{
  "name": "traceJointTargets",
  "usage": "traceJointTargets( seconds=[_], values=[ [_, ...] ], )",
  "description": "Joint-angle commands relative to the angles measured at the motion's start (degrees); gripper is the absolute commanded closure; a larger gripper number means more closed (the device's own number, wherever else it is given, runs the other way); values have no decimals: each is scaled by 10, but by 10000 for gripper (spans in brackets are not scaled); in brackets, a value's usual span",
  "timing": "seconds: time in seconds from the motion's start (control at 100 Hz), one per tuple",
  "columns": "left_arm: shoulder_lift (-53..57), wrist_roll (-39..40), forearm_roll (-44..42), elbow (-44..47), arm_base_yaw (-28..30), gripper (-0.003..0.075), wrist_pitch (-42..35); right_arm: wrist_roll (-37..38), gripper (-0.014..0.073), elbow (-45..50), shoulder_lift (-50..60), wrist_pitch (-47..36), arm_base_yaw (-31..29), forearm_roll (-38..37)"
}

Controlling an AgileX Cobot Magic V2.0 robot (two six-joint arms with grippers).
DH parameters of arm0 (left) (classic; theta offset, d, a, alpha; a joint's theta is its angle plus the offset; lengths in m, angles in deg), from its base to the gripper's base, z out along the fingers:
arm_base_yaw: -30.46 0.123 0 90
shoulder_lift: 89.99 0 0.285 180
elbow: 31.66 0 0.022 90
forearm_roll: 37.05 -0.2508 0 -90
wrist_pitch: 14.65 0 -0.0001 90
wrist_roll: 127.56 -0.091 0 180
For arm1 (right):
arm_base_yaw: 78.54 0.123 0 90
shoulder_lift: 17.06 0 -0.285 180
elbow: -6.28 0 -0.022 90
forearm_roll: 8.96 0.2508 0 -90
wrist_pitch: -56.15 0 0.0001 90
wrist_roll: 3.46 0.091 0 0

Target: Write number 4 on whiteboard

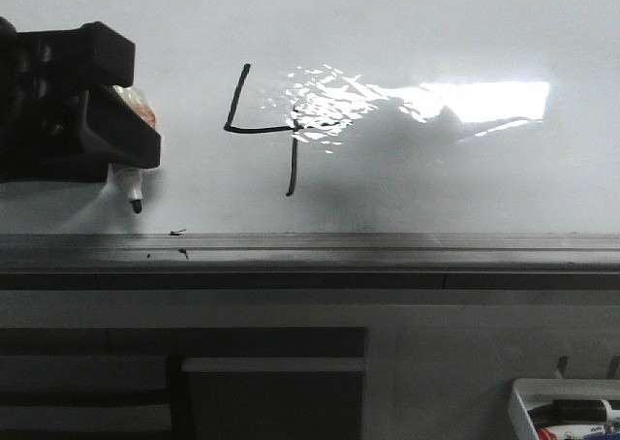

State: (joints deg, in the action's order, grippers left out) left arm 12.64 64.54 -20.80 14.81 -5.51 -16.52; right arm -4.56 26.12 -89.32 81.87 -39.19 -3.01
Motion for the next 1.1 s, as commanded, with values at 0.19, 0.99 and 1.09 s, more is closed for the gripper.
traceJointTargets(
  seconds=[0.19, 0.99, 1.09],
  values=[
    [101, 4, -11, -13, 5, 377, 19, -8, 507, 4, 44, -58, -4, -9],
    [495, 2, -101, 180, 5, 741, -43, -8, 654, 414, 447, -302, -4, -71],
    [511, 2, -101, 195, 5, 741, -46, -8, 654, 453, 491, -302, -4, -71]
  ],
)
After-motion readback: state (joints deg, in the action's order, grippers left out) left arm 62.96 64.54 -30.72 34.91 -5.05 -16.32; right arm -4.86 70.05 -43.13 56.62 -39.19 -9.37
